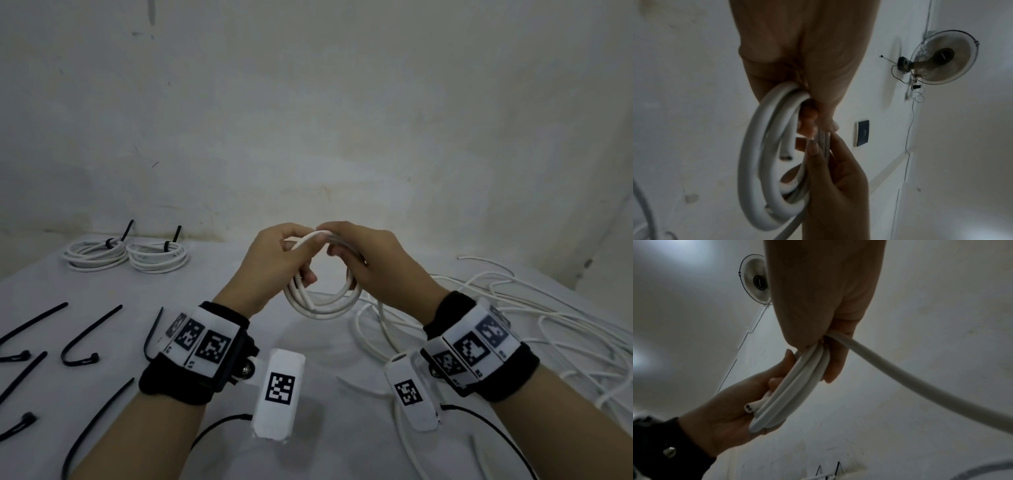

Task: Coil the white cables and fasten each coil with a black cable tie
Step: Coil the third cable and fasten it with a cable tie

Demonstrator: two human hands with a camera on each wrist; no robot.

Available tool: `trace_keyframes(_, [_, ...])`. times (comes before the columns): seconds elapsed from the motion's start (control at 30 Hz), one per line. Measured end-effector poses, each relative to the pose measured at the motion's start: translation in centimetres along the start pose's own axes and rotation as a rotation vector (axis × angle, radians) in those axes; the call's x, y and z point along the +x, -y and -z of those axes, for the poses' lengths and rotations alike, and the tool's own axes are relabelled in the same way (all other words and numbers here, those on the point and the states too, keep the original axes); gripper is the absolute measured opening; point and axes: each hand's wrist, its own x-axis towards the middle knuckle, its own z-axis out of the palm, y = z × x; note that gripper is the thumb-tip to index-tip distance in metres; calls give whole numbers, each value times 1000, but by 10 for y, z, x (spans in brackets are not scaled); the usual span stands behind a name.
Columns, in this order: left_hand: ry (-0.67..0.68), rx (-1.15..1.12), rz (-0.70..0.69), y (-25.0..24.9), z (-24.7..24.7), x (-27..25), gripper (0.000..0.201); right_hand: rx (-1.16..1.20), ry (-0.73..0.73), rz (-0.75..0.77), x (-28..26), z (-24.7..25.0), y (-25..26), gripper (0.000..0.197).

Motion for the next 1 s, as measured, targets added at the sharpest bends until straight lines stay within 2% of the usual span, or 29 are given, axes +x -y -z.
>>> trace_keyframes(0.2, [-20, 187, -149, 4, 0, 2, 30, 10, -19, 6, 3, -5, -1, 26])
trace_keyframes(0.3, [-14, 182, -147, 7, 1, 4, 33, 40, -33, 21, 4, -5, 2, 25])
trace_keyframes(0.37, [24, 119, -81, 6, 1, 4, 38, 32, -45, 29, 4, -4, 2, 26])
trace_keyframes(0.47, [132, -108, 122, 2, 2, 2, 48, 16, -65, 33, 5, -3, 1, 28])
trace_keyframes(0.57, [201, -333, 255, -2, -1, 1, 46, 28, -69, 29, 4, -3, 1, 28])
trace_keyframes(0.67, [210, -491, 352, -4, -5, 3, 41, 44, -79, 36, 6, -1, 2, 29])
trace_keyframes(0.83, [291, -698, 440, -5, -3, 3, 34, 45, -64, 65, 7, 0, 4, 28])
trace_keyframes(0.93, [397, -743, 467, -4, 1, 2, 34, 48, -63, 77, 5, -4, 4, 27])
trace_keyframes(1.0, [407, -778, 464, -4, 2, 3, 34, 54, -73, 70, 5, -5, 3, 27])
